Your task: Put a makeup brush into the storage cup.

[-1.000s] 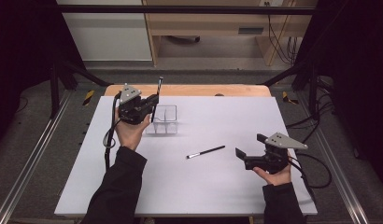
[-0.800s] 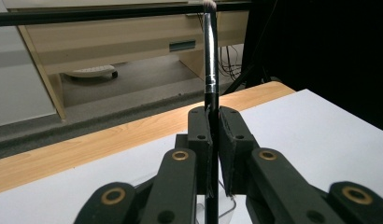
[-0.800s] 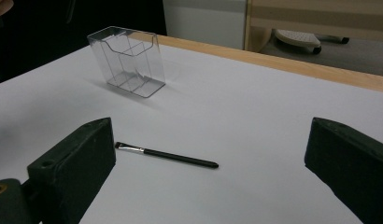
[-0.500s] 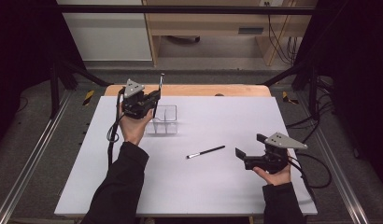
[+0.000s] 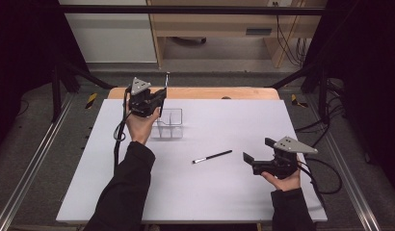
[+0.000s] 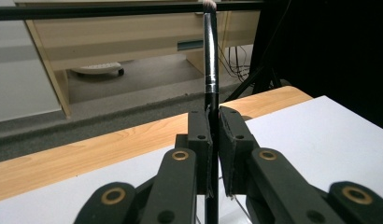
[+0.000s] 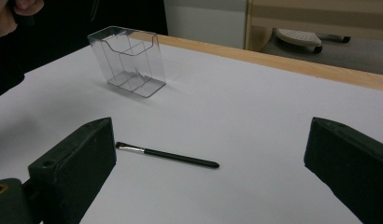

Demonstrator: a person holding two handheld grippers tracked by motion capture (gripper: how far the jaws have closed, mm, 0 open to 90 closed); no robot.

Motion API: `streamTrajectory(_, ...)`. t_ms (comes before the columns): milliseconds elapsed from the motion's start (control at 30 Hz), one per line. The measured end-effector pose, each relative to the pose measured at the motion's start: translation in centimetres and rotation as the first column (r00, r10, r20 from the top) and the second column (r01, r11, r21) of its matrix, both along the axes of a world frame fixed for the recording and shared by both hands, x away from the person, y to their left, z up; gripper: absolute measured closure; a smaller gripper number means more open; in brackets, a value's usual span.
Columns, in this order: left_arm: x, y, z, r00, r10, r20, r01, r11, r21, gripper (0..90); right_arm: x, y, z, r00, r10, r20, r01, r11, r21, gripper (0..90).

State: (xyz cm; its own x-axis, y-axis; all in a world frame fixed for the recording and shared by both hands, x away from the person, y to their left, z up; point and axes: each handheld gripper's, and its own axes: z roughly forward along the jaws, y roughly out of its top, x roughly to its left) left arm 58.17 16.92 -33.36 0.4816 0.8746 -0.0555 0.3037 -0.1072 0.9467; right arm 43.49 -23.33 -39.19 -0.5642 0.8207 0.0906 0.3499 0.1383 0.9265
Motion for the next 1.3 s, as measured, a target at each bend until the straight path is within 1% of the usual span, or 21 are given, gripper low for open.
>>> streamTrajectory(200,0.9,-0.1,-0.6,0.9999,0.015,-0.004,-0.014,0.9999,0.005,83.2,0.0,0.0,0.0,1.0000,-0.003,-0.004,0.003,1.0000,-0.001,2.7)
streamTrajectory(433,1.4,-0.3,-1.2,0.9999,0.011,-0.006,-0.011,0.9998,0.018,83.2,-0.1,-0.2,0.2,1.0000,-0.005,0.003,0.005,1.0000,0.008,2.9)
streamTrajectory(533,1.8,-0.5,-1.6,0.9999,0.013,-0.007,-0.013,0.9993,0.034,83.2,-0.1,-0.3,0.2,1.0000,-0.007,0.006,0.007,0.9999,0.014,2.9)
streamTrajectory(633,2.0,-0.4,-1.8,0.9998,0.013,-0.012,-0.013,0.9994,0.032,83.2,-0.1,-0.5,0.2,1.0000,-0.008,0.005,0.008,0.9998,0.018,2.9)
streamTrajectory(900,2.4,-0.4,-2.4,0.9999,0.014,-0.009,-0.014,0.9986,0.052,83.3,0.0,-0.5,0.0,1.0000,-0.009,-0.002,0.009,0.9998,0.019,2.9)
streamTrajectory(1033,2.6,-0.4,-2.8,0.9997,0.017,-0.018,-0.016,0.9983,0.056,83.2,0.0,-0.5,0.0,1.0000,-0.009,-0.002,0.009,0.9997,0.021,2.9)
streamTrajectory(1100,2.6,-0.5,-3.0,0.9997,0.014,-0.020,-0.013,0.9986,0.051,83.2,0.0,-0.5,0.0,1.0000,-0.009,-0.002,0.009,0.9997,0.024,3.0)
streamTrajectory(1233,2.6,-0.5,-3.4,0.9997,0.015,-0.021,-0.013,0.9978,0.065,83.2,0.0,-0.5,0.0,0.9999,-0.010,-0.001,0.010,0.9996,0.025,3.0)
streamTrajectory(1300,2.6,-0.5,-3.6,0.9996,0.015,-0.025,-0.014,0.9979,0.063,83.2,0.0,-0.5,0.0,1.0000,-0.009,-0.002,0.009,0.9997,0.025,3.0)
